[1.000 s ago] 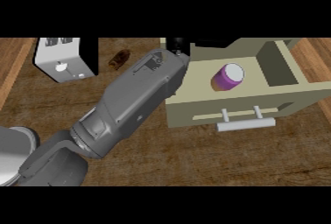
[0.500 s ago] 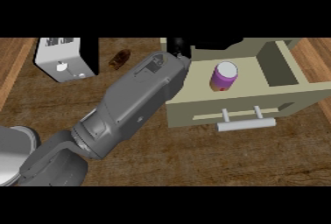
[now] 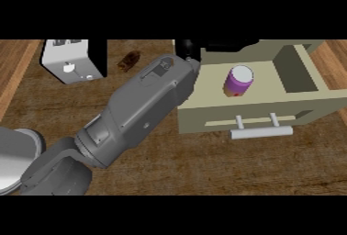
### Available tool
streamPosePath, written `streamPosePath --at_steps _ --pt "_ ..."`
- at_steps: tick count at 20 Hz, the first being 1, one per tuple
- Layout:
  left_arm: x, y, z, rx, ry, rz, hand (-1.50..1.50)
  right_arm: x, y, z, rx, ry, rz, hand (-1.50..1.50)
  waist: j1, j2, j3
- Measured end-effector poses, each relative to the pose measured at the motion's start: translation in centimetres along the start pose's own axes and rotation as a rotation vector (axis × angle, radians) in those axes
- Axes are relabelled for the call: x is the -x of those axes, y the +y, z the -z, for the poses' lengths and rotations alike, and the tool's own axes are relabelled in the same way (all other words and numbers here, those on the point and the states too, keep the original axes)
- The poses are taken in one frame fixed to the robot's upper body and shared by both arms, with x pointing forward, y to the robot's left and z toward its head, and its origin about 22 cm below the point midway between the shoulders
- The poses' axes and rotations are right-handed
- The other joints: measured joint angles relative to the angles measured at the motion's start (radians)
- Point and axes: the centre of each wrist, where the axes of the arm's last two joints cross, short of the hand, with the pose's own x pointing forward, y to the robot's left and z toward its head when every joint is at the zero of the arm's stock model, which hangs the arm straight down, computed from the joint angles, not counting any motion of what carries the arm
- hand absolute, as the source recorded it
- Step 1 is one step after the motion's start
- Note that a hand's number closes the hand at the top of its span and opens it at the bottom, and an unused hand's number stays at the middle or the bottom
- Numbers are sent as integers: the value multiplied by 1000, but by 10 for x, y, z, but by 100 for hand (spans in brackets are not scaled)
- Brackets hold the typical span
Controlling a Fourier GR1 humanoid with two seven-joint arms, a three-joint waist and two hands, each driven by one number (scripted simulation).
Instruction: Pick up the can, place it into the drawer and close the drawer
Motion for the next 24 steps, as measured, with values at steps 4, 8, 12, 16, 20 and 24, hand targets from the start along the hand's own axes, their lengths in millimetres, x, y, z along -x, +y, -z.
streamPosePath --at_steps 4,8,12,16,20,24 --pt "-4 -3 0 -6 -37 -3 -150 -9 13 13 -39 -49 -113 -150 14 0 0" --pt "-12 -7 0 3 -44 -14 -150 -11 29 30 -70 -71 -217 -150 35 -3 -1" --pt "-15 -8 0 0 -31 -33 -150 -7 47 48 -102 -82 -305 -150 52 -7 -1" --pt "-16 -10 -1 -5 -22 -34 -150 2 70 68 -134 -92 -394 -150 62 -9 -1" --pt "-16 -8 -2 -14 -10 -34 -150 17 96 92 -143 -110 -464 -150 73 -13 -1" --pt "-20 0 3 -17 -10 -27 -150 31 120 117 -176 -123 -557 -150 84 -15 -2"
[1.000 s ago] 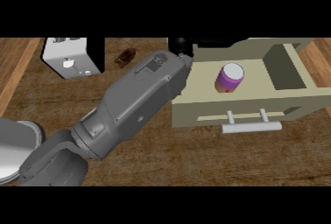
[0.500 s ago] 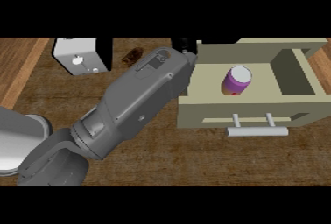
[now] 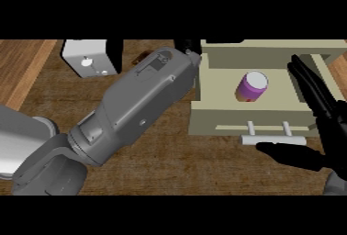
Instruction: Pick up the can, place it into the drawer and close the drawer
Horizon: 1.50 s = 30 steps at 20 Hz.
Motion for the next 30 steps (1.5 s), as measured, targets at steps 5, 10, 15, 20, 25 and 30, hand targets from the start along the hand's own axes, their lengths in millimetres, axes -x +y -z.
streamPosePath --at_steps 5,10,15,20,25,30 --pt "0 9 0 -15 12 11 -150 10 25 33 -67 -15 -106 -150 11 -4 0" --pt "-7 30 8 -20 8 20 -150 25 56 58 -145 -21 -248 -150 23 -3 0" --pt "-14 44 10 -39 10 26 -150 38 89 85 -174 7 -344 -150 27 -3 0" --pt "-20 63 12 -55 0 31 -150 64 120 94 -184 46 -396 -150 30 -2 0" --pt "-25 81 11 -61 -2 37 -150 79 130 111 -156 47 -478 -150 34 -9 -9" --pt "-27 97 10 -69 -4 38 -150 91 137 120 -109 32 -525 -150 39 -13 -16"
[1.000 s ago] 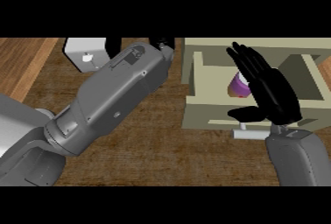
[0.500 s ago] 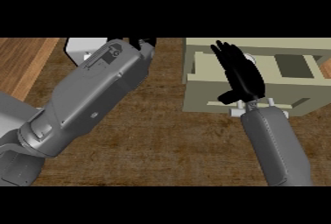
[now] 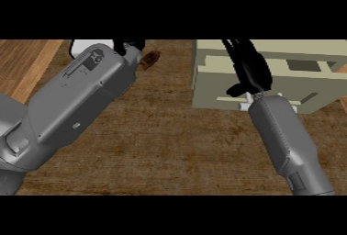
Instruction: Pick up the can, place it into the drawer and close the drawer
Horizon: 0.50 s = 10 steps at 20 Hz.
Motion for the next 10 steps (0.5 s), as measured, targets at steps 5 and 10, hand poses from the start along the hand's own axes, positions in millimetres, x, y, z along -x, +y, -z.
streamPosePath --at_steps 5,10 --pt "-12 9 0 2 0 -3 -150 8 3 11 38 17 -23 -150 10 5 1" --pt "-19 19 -2 10 0 -2 -150 15 1 23 69 51 -33 -150 21 17 8"
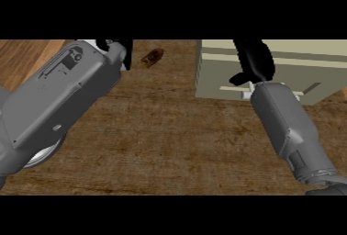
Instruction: Pick up the can, place it into the drawer and close the drawer
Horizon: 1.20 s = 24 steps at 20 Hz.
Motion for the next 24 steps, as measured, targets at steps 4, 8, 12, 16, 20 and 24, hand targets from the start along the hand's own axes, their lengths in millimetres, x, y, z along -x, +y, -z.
streamPosePath --at_steps 4,8,12,16,20,24 --pt "-1 1 -6 13 -7 1 -150 1 0 8 24 30 -10 -150 9 10 6" --pt "-4 6 -9 14 -11 8 -150 2 -5 16 26 42 -20 -150 15 14 9" --pt "-10 10 -11 21 -17 4 -150 10 -13 23 17 61 -43 -150 24 23 13" --pt "-9 10 -15 26 -18 8 -150 12 -18 28 2 70 -54 -150 26 30 15" --pt "-12 12 -19 39 -18 6 -150 15 -22 32 -44 61 -37 -150 32 34 19" --pt "-13 14 -21 44 -16 5 -150 16 -25 34 -78 52 99 -150 29 36 21"
